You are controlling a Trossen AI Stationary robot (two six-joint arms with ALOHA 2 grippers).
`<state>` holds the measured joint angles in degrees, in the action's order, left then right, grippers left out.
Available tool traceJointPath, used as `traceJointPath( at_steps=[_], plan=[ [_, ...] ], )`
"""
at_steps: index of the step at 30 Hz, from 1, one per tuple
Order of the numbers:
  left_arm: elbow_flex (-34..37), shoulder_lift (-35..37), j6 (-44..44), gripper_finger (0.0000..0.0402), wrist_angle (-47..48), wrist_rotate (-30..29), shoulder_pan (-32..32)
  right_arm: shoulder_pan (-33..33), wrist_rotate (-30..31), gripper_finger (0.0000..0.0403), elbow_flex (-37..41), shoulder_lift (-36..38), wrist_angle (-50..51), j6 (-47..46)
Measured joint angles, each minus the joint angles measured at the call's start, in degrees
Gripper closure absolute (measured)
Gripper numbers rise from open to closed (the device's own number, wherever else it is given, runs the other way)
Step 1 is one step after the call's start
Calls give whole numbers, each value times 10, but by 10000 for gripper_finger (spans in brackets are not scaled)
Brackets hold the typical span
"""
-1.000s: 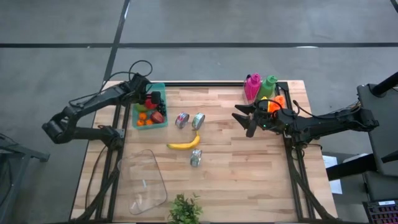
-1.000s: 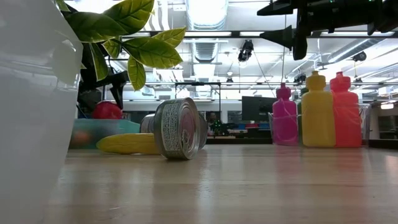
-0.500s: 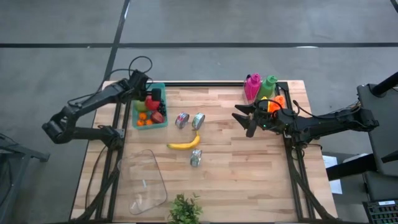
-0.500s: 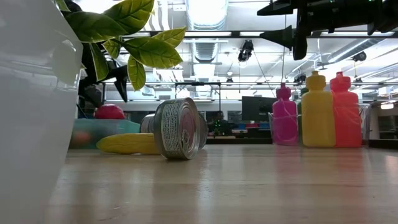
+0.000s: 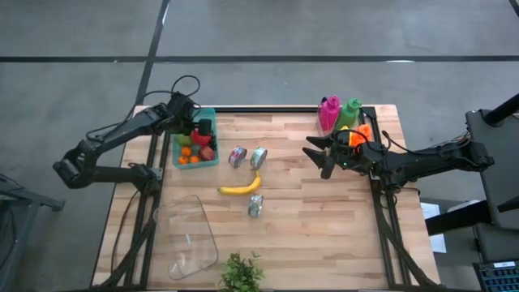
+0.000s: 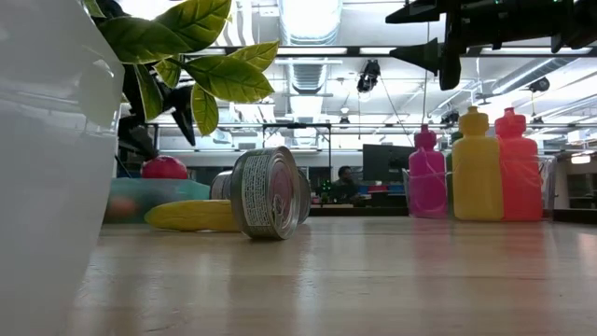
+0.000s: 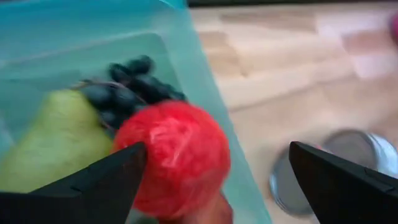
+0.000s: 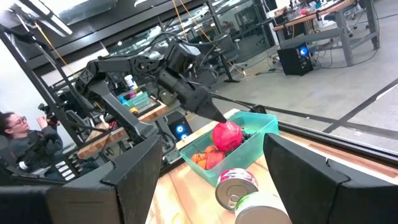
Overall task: Pick & Place Food Item
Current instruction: Put the yellow banana into the green bin
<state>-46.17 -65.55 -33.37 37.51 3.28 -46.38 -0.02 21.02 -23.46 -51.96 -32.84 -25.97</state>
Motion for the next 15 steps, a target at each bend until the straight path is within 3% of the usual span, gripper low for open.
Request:
traceJointPath(
  at_steps=[7,15],
  plan=[
    [9,34,25,2,-1,7,131,0,0,126,0,0,0,0],
    [7,64,-16,2,-37,-154,359,0,0,126,0,0,0,0]
  ],
)
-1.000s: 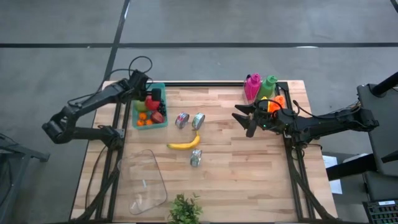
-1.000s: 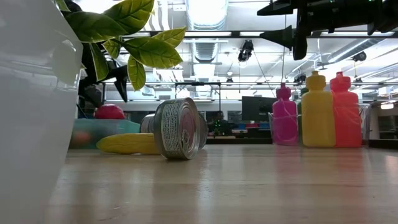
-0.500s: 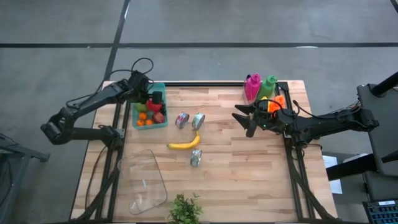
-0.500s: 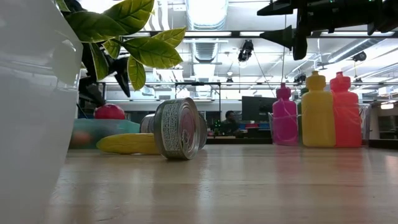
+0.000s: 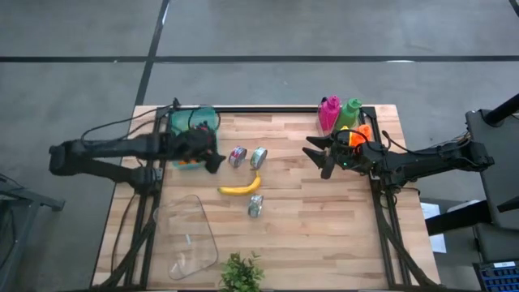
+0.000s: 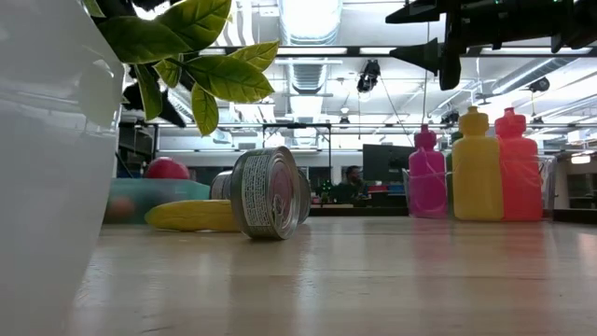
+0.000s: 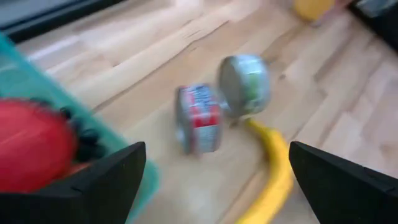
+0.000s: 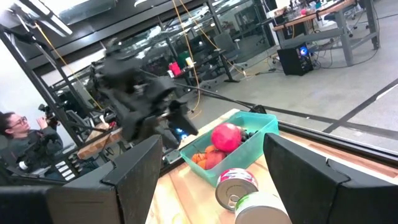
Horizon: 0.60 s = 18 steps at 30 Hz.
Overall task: Pick & Place Food Item
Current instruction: Put the yellow banana into the green bin
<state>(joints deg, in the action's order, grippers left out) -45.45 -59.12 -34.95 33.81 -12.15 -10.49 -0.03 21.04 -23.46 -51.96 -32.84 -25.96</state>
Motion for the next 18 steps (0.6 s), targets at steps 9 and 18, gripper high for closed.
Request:
traceJointPath(
  at_steps=[9,18],
  plan=[
    [0,-65,2,2,-44,-118,219,0,0,126,0,0,0,0],
    [0,-176,-11,2,-114,-52,274,0,0,126,0,0,0,0]
  ],
)
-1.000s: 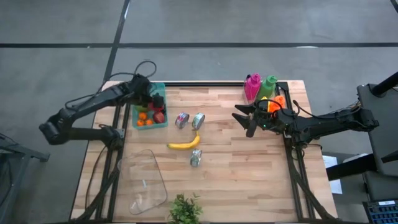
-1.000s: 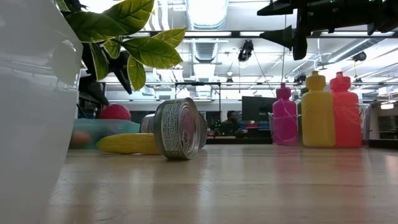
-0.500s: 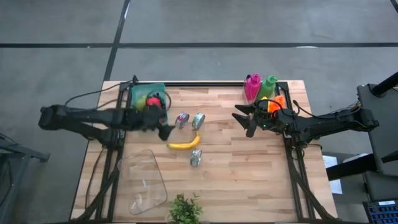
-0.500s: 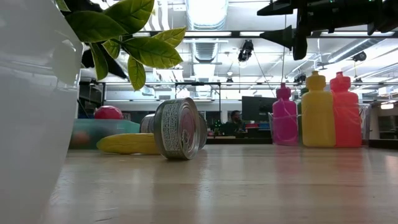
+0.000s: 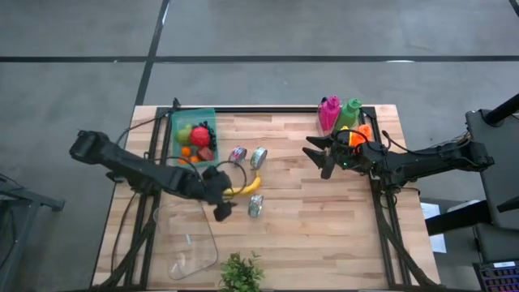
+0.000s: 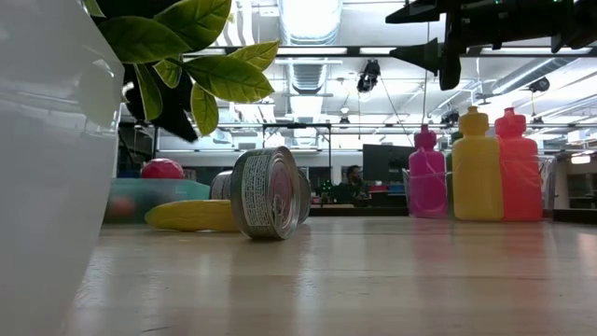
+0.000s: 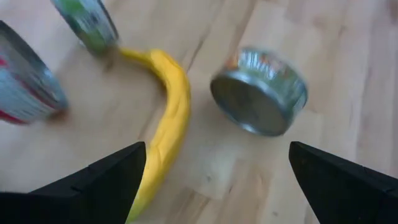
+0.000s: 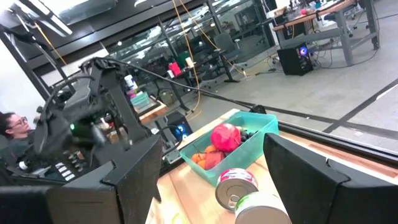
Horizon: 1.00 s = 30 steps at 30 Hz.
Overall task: Pick & Place Food Item
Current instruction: Put the yellow banana into the green bin
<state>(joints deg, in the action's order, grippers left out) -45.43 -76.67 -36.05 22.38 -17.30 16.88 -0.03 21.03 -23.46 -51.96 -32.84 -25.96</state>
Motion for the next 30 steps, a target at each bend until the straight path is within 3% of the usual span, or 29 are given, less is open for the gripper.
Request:
traceJointPath(
  at_steps=[9,22,30],
  plan=[
    [0,-91,22,2,-14,19,-10,0,0,126,0,0,0,0],
    [0,-121,92,3,-44,92,-92,0,0,126,0,0,0,0],
    [0,-164,99,3,-52,112,-99,0,0,126,0,0,0,0]
  ],
)
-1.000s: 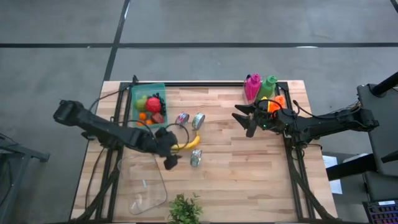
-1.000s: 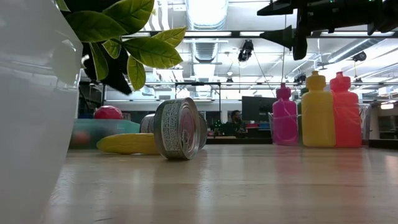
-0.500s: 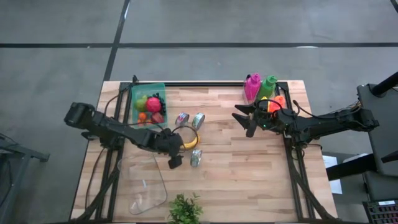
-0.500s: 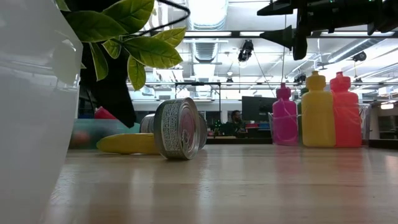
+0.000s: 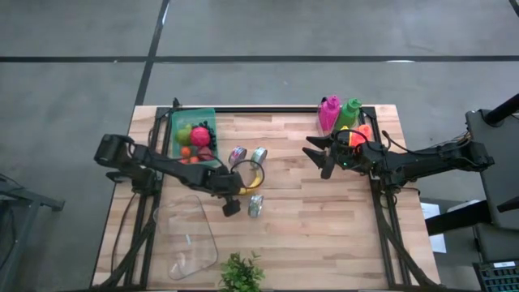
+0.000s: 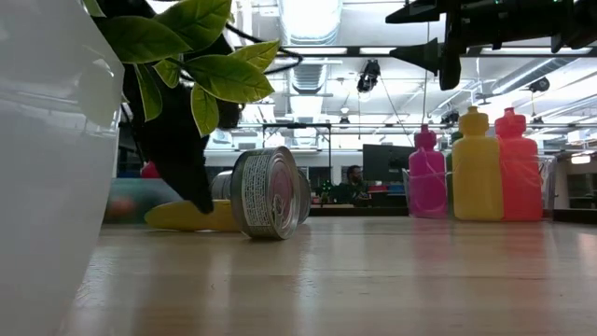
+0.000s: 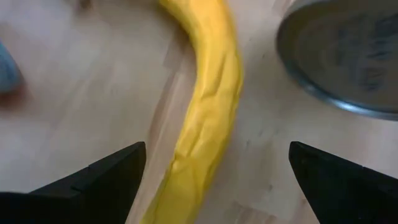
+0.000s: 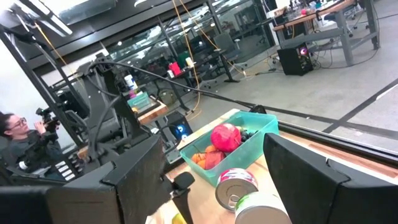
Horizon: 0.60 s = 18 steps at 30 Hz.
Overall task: Pick & Place Food Item
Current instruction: Put the yellow banana into the green bin
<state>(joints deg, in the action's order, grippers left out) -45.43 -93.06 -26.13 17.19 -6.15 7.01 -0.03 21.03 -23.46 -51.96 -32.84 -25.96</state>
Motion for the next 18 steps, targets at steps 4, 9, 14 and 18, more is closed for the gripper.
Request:
traceJointPath(
  at_steps=[4,9,14,18],
  plan=[
    [0,-24,-8,3,3,9,-7,0,0,126,0,0,0,0],
    [-1,-32,-13,32,2,13,-12,0,0,126,0,0,0,0],
    [-1,-32,-15,96,4,9,-14,0,0,126,0,0,0,0],
    [0,-32,-22,147,4,9,-19,0,0,126,0,0,0,0]
  ],
)
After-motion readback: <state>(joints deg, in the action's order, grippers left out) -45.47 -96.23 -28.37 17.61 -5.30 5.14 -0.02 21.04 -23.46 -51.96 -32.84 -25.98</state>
